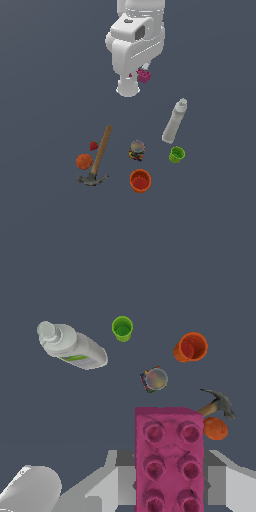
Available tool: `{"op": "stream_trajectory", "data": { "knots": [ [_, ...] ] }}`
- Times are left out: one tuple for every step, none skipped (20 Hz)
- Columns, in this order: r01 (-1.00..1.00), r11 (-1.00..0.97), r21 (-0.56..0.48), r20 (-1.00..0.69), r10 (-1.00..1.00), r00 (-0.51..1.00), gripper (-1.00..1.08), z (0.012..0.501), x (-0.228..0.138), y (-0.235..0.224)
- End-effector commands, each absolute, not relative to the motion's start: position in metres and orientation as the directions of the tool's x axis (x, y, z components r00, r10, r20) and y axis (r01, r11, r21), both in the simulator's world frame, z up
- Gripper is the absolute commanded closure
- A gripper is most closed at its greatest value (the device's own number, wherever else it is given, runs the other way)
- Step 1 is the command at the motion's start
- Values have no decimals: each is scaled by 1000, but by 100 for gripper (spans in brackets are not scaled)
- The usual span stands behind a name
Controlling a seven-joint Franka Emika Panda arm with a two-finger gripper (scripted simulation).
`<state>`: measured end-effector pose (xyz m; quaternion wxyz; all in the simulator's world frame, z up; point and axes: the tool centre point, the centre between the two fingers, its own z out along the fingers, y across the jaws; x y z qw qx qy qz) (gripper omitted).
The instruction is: Pick up a designated object from a clutter of objects.
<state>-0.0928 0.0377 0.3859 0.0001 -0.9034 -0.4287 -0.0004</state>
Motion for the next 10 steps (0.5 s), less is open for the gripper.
{"op": "stream_trajectory", "data": {
  "knots": [
    [775, -632, 0, 0, 775, 632, 108, 396, -91, 36],
    [775, -632, 0, 0, 775, 632, 108, 398, -90, 36],
    [775, -632, 0, 0, 775, 632, 108, 401, -90, 35],
    [775, -632, 0, 0, 775, 632, 108, 402, -89, 35],
    [775, -632, 0, 0, 775, 632, 108, 403, -89, 35],
    [775, -632, 0, 0, 775, 632, 108, 404, -88, 35],
    [775, -632, 0, 0, 775, 632, 108, 404, -88, 35],
    [775, -632, 0, 0, 775, 632, 108, 404, -88, 35],
    [775, -632, 0, 0, 775, 632, 108, 403, -88, 35],
    [775, -632, 0, 0, 775, 632, 108, 403, -88, 35]
  ]
}}
